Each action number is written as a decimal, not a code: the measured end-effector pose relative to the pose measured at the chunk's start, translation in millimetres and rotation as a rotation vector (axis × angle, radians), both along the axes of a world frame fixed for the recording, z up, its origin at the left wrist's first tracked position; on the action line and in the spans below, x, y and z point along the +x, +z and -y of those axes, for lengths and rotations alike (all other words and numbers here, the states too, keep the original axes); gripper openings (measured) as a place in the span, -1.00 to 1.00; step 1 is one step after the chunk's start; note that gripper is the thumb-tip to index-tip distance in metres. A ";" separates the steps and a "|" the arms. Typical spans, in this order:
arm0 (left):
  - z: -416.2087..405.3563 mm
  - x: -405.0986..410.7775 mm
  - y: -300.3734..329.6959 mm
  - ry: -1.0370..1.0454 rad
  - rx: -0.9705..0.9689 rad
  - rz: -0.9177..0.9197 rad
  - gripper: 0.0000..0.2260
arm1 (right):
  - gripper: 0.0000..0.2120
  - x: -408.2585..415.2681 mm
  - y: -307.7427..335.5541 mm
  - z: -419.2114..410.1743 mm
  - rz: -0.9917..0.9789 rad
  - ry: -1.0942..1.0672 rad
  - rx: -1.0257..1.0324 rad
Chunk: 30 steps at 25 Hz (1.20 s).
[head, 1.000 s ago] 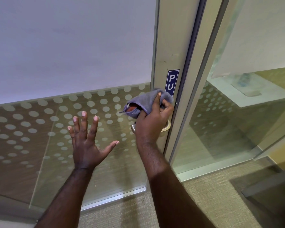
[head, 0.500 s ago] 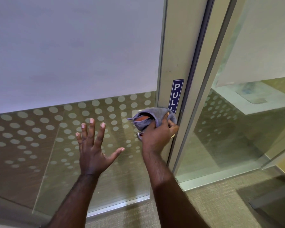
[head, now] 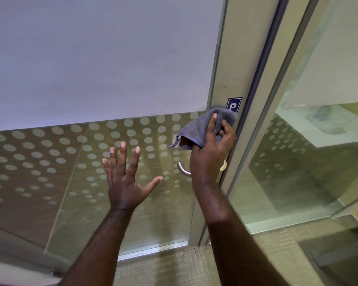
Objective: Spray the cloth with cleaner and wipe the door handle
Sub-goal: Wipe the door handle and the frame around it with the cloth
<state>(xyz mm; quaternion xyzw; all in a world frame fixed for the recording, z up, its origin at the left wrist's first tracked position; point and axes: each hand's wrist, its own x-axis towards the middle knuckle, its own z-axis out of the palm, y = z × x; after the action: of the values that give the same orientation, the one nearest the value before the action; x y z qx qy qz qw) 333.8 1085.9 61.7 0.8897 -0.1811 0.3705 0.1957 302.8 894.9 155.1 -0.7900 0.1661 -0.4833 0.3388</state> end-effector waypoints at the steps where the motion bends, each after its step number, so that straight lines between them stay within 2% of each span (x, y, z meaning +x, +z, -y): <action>1: 1.1 0.8 -1.2 0.008 -0.004 0.011 -0.06 | -0.35 -0.5 -0.6 1.8 -0.004 -0.002 -0.012; 6: 3.0 5.2 -3.0 0.024 -0.019 0.058 -0.08 | -0.30 -4.6 -12.6 5.3 -0.099 -0.161 -0.008; 9: 4.1 5.8 -3.2 0.042 -0.010 0.069 -0.09 | -0.29 -3.5 -13.9 -3.4 -0.180 -0.192 0.164; 11: 4.0 6.8 -3.5 0.036 -0.009 0.068 -0.08 | -0.33 -2.1 -10.7 -9.3 -0.133 -0.165 0.190; 14: 2.6 6.9 -6.0 0.027 -0.005 0.071 -0.06 | -0.49 4.7 -3.8 -8.3 0.017 -0.103 0.093; 17: 3.5 7.9 -6.6 0.030 0.004 0.064 -0.05 | -0.46 9.0 -1.3 -8.1 -0.016 -0.106 0.028; 22: 0.9 7.7 -5.3 0.007 0.005 0.072 -0.05 | -0.38 -4.0 -26.1 -17.2 -0.154 -0.063 0.199; 26: 0.7 6.4 -4.5 0.003 0.006 0.065 -0.04 | -0.40 -4.4 -15.1 -14.4 0.037 0.025 0.254; 30: 1.0 6.2 -5.1 0.000 0.003 0.064 -0.05 | -0.45 7.1 -5.2 -4.8 0.049 -0.037 0.098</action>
<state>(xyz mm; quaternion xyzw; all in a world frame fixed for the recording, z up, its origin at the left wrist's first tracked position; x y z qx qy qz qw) 340.0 1084.9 56.5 0.8776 -0.1878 0.3988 0.1884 309.9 899.7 149.9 -0.7571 0.1959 -0.5001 0.3719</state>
